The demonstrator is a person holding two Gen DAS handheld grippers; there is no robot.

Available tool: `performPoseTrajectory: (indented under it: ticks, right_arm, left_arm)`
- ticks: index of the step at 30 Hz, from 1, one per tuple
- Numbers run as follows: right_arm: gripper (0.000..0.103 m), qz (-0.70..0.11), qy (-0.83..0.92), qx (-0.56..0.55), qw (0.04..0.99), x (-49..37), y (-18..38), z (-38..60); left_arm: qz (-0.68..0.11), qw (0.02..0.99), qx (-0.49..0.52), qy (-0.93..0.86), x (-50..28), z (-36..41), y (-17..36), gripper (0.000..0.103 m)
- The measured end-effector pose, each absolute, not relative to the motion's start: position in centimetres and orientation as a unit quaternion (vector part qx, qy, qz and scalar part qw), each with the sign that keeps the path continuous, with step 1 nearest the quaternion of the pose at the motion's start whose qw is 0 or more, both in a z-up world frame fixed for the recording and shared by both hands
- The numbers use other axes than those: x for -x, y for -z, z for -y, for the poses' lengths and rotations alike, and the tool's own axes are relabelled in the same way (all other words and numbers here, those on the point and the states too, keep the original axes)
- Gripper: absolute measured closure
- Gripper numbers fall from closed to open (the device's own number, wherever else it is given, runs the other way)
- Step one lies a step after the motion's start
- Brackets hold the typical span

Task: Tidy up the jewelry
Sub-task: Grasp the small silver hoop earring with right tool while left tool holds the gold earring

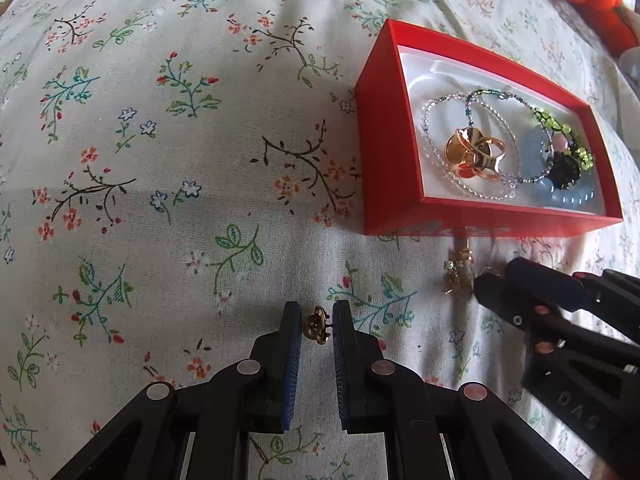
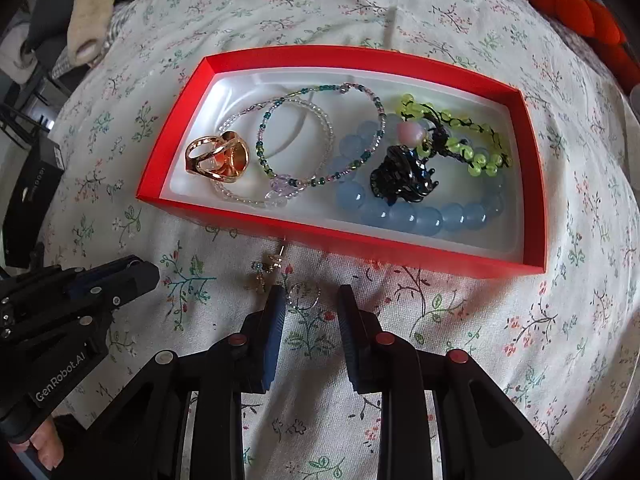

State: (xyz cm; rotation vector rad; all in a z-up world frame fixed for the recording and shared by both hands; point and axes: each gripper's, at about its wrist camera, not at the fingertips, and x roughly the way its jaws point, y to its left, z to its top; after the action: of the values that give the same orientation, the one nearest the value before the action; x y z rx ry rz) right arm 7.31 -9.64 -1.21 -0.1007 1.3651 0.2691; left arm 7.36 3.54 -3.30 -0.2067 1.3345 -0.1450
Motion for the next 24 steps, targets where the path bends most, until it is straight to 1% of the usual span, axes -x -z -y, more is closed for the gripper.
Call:
performPoseTrajectory:
  ticks: [4, 5, 8, 13, 14, 15, 24]
  right_arm:
    - [0.075, -0.625, -0.129, 0.084, 0.766, -7.4, 1.6, 8.6]
    - [0.076, -0.623, -0.131, 0.093, 0.765, -7.3, 1.7, 8.4]
    - [0.083, -0.62, -0.131, 0.114, 0.765, -7.3, 1.9, 7.9]
    - [0.084, -0.617, -0.131, 0.121, 0.766, -7.3, 2.0, 7.8]
    - [0.086, -0.617, -0.131, 0.118, 0.767, -7.2, 1.9, 7.8]
    - [0.097, -0.617, -0.13, 0.116, 0.768, -7.2, 1.8, 7.9]
    - [0.097, -0.621, -0.131, 0.069, 0.77, -6.8, 0.7, 10.3]
  left_arm:
    - [-0.618, 0.777, 0.096, 0.068, -7.8, -3.0, 3.5, 0.093]
    - [-0.618, 0.777, 0.095, 0.069, -7.8, -3.0, 3.6, 0.093]
    - [-0.619, 0.777, 0.094, 0.068, -7.8, -3.0, 3.7, 0.093]
    - [-0.619, 0.777, 0.094, 0.067, -8.0, -3.0, 3.8, 0.093]
    - [-0.619, 0.777, 0.094, 0.067, -8.0, -3.0, 3.7, 0.093]
    - [-0.619, 0.777, 0.095, 0.067, -7.9, -3.0, 3.7, 0.093]
    - [-0.615, 0.78, 0.097, 0.065, -7.7, -3.0, 3.3, 0.093]
